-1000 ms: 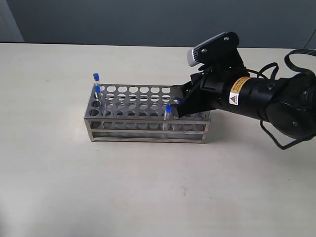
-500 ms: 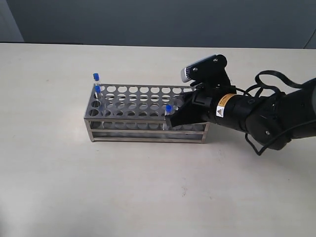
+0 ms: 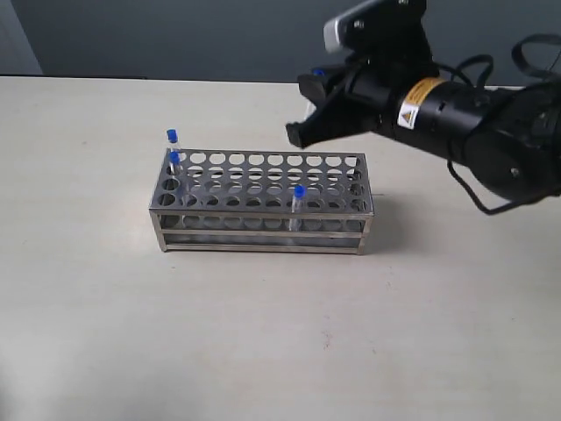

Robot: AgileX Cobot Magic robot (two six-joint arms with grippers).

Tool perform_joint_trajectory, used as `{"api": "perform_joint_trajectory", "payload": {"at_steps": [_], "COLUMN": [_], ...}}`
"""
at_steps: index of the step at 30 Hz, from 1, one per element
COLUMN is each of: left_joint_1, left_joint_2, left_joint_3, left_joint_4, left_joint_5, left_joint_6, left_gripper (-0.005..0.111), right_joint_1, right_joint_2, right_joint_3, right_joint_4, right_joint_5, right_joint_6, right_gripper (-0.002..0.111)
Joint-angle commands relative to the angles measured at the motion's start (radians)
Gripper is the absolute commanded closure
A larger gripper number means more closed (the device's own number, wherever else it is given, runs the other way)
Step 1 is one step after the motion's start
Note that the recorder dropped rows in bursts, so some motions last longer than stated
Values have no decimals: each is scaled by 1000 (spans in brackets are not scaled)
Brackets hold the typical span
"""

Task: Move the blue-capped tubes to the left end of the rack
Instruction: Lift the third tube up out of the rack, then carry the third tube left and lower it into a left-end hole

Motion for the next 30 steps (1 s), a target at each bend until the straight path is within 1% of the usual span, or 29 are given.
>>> {"api": "perform_joint_trajectory", "payload": {"at_steps": [1,10,15,19,30], "left_joint_1": [-4,-4,-4,-4,-4], "left_joint_2": [3,3,3,3,3], "left_joint_3": [-5,-5,-5,-5,-5], "left_joint_4": [-5,-5,-5,-5,-5], "left_joint_5": [-8,-8,-8,-8,-8], "left_joint_6": [-1,-1,-1,-1,-1], "left_gripper": [106,106,106,106,106], "right_joint_1": [44,210,270,288,289], "right_joint_2": [5,155,239,288,352], "right_joint_3": [-115,-251,-294,-316,-344], "right_joint_4": [-25,-25,-27,-27,-27], "right_joint_5": [45,79,83,83,89], "right_joint_6": [-5,-5,-5,-5,3], "right_gripper": [109,109,109,109,109]}}
